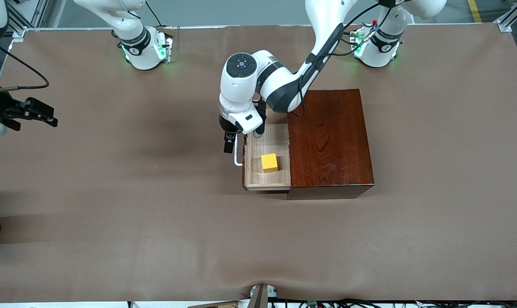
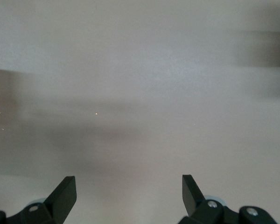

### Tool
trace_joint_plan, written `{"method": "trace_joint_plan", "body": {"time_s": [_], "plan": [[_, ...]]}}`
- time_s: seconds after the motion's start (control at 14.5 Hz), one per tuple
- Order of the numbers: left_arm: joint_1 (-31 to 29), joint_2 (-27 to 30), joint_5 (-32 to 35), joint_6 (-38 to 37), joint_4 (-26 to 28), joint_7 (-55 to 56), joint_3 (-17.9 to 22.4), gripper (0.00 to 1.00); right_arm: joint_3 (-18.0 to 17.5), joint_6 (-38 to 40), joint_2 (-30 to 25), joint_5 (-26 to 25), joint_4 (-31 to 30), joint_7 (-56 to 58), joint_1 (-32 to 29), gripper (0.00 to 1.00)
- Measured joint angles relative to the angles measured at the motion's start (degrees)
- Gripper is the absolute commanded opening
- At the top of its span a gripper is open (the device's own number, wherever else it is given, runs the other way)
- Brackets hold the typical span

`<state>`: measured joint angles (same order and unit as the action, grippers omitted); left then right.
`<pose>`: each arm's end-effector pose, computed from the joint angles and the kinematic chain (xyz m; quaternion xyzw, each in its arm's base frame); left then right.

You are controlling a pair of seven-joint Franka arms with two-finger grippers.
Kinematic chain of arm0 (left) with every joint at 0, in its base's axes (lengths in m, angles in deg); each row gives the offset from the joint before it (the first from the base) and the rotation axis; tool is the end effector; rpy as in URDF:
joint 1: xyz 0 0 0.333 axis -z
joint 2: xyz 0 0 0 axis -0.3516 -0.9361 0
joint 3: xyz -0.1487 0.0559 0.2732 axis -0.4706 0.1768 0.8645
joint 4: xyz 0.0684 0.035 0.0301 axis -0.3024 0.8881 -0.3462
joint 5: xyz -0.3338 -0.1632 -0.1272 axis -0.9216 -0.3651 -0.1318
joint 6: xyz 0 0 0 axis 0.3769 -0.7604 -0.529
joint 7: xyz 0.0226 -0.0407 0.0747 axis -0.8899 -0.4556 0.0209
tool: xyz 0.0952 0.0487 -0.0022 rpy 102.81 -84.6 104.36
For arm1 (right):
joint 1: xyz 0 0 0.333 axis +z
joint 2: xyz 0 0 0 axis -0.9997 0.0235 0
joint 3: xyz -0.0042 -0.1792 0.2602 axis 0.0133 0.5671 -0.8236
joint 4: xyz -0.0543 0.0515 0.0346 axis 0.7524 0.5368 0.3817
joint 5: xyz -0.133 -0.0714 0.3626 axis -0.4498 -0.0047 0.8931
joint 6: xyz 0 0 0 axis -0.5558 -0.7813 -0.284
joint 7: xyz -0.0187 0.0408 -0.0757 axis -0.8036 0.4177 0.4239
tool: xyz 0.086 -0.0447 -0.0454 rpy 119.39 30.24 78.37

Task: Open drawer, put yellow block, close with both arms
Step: 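Push the drawer shut into the box with the left gripper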

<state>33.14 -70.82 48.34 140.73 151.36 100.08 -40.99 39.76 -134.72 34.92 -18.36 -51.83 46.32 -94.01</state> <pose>0.4680 -0.5977 0.3367 0.7158 0.6879 -0.0267 0.1170 0.5573 -0.0264 0.5935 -0.9987 -0.0483 0.0152 0.0066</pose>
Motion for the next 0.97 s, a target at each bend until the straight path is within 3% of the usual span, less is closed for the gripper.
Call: {"method": "trace_joint_plan", "body": {"time_s": [0.69, 0.97], "plan": [[-0.64, 0.02, 2.43, -12.42, -2.07, -0.1, 0.72, 1.0, -0.38, 1.02, -1.42, -0.65, 0.13, -0.07, 0.02, 1.0], [-3.52, 0.18, 3.52, -20.04, -2.59, -1.22, 0.78, 1.0, -0.38, 3.39, -1.91, -0.66, 0.52, -4.53, 0.02, 1.0]]}}
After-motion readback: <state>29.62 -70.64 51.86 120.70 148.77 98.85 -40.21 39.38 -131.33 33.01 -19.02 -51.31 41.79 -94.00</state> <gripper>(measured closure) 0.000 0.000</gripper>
